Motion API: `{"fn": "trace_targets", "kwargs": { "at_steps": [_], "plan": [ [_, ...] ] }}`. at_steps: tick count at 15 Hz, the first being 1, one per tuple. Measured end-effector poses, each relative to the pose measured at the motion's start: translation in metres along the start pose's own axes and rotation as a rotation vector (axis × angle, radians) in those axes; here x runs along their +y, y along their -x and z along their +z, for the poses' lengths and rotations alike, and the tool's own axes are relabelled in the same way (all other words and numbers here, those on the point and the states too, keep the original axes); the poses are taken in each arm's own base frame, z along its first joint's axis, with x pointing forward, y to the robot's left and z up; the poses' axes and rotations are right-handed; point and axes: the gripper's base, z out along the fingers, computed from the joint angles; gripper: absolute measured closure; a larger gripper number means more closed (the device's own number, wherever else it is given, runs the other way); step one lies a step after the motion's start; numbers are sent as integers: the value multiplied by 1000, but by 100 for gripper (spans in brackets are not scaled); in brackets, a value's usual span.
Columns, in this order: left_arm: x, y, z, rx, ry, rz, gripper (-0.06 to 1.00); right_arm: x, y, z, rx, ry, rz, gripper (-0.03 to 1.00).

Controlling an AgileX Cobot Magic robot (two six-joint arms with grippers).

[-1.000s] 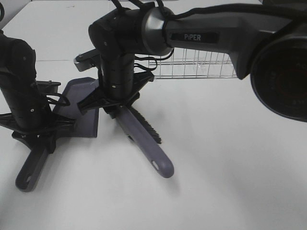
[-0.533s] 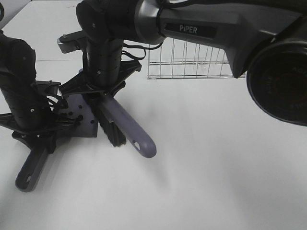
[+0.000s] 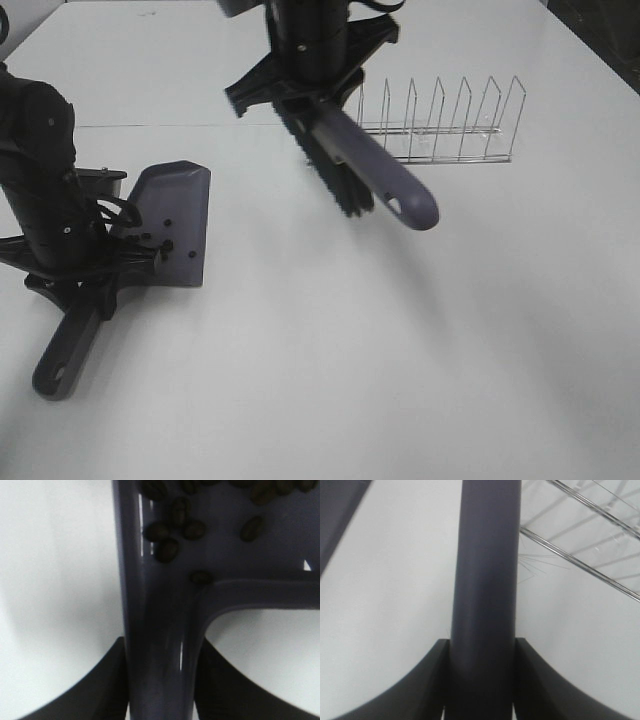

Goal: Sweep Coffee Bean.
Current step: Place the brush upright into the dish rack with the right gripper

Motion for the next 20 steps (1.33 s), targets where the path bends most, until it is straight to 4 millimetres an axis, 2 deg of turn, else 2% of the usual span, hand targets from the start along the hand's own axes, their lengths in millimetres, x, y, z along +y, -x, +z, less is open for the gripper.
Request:
{"fn": "trace_targets", "kwargs": {
  "at_steps": [3, 5, 6, 7, 10, 12, 13, 16, 20],
  "plan": [
    [0, 0, 0, 0, 0, 0, 59, -68, 0, 7, 48, -58, 81, 65],
    [0, 0, 0, 0, 0, 0, 59, -104, -3, 12, 72, -38, 146, 65],
    [0, 0, 0, 0, 0, 0, 59, -118, -5, 13, 77, -23, 180, 65],
    [0, 0, 0, 0, 0, 0, 59, -124, -5, 11, 75, -19, 192, 65],
    [0, 0, 0, 0, 0, 0, 59, -152, -9, -5, 49, -7, 250, 65],
    [0, 0, 0, 0, 0, 0, 59, -162, -19, -2, 85, -1, 267, 65],
    [0, 0, 0, 0, 0, 0, 59, -162, -37, 18, 177, 36, 285, 65],
    [0, 0, 0, 1, 0, 0, 59, -156, -53, 35, 267, 47, 276, 65],
    [0, 0, 0, 0, 0, 0, 59, -159, -58, 39, 286, 25, 268, 65]
  ]
}}
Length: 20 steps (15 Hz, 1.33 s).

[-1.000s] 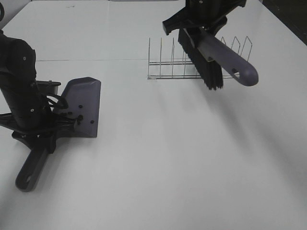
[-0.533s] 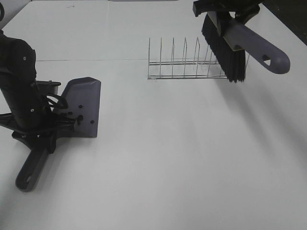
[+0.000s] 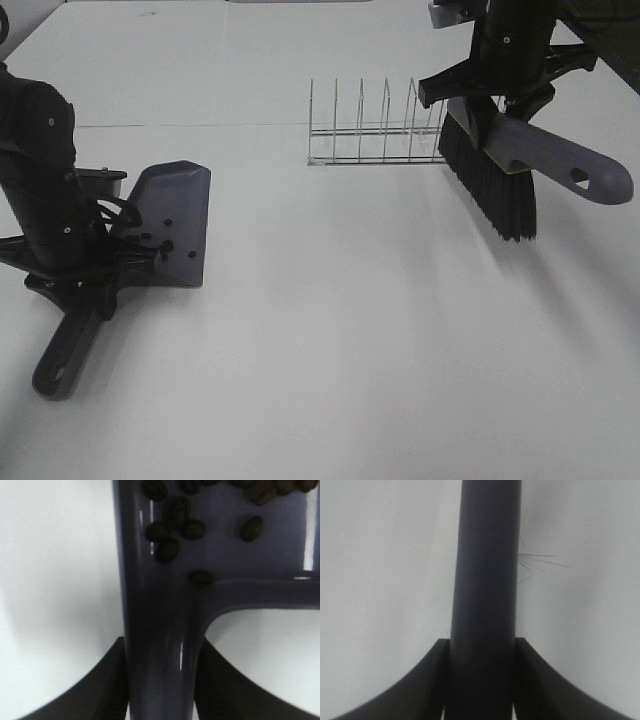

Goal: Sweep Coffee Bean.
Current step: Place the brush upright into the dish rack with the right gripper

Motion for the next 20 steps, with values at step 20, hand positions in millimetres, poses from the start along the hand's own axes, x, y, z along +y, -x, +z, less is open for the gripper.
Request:
{"fn": "trace_targets", "kwargs": {
  "at_steps": [20],
  "plan": [
    [0, 0, 0, -1, -1, 2, 59, -13, 24, 45, -133, 5, 80, 65]
  ]
}}
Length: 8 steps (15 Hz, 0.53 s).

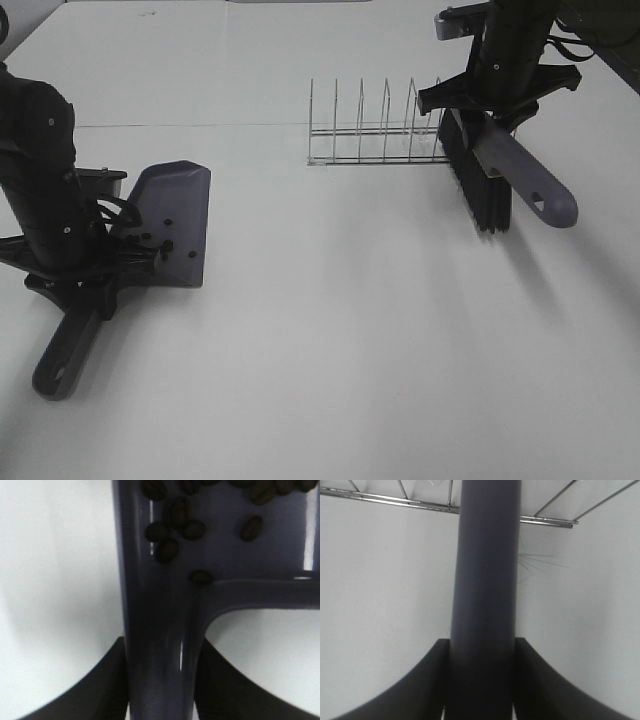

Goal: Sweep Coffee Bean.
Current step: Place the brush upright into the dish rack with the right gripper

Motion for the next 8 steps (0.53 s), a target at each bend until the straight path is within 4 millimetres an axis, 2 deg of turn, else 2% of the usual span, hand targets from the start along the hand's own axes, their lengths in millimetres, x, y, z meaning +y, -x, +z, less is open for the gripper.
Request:
{"fn": "trace_targets", "kwargs": {
  "at_steps": [2, 8],
  "plan": [
    [0, 0, 0, 0, 0, 0, 59, 1, 3, 0, -37, 6, -2, 65],
    [0, 0, 0, 0, 0, 0, 59, 3, 19, 19, -72, 3, 1, 65]
  ]
}}
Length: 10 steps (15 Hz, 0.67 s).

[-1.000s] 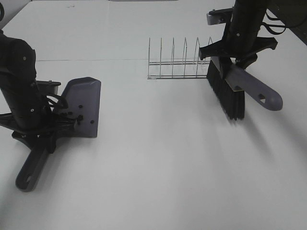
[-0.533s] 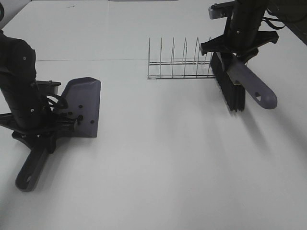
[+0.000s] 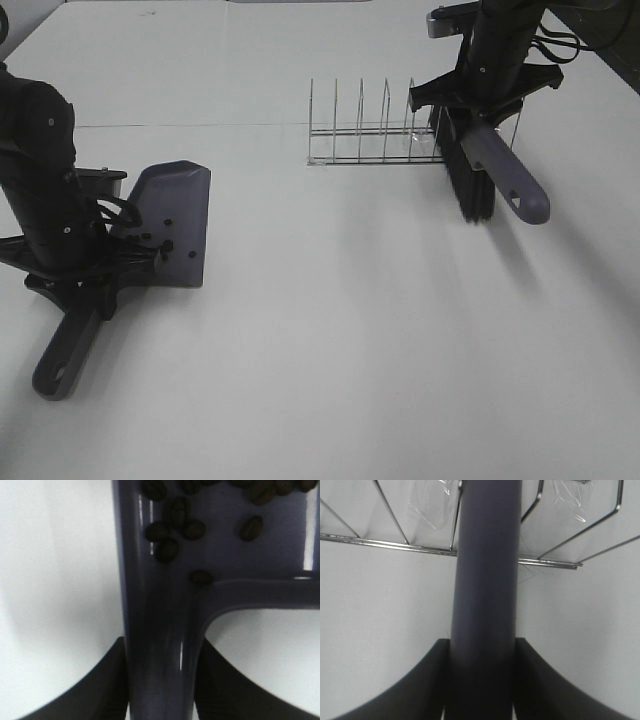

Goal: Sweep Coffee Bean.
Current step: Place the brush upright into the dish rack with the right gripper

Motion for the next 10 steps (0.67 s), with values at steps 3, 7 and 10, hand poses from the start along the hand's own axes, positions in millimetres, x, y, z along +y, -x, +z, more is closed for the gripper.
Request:
{"fn": "trace_targets", "kwargs": {
  "at_steps": [3, 7, 10],
  "plan": [
    [0, 0, 0, 0, 0, 0, 59, 1, 9, 1, -33, -2, 12, 65],
    [0, 0, 0, 0, 0, 1, 59, 1, 16, 1, -56, -8, 21, 66],
    [0, 0, 0, -1, -2, 3, 59, -1, 18, 1, -78, -22, 32, 66]
  ]
}}
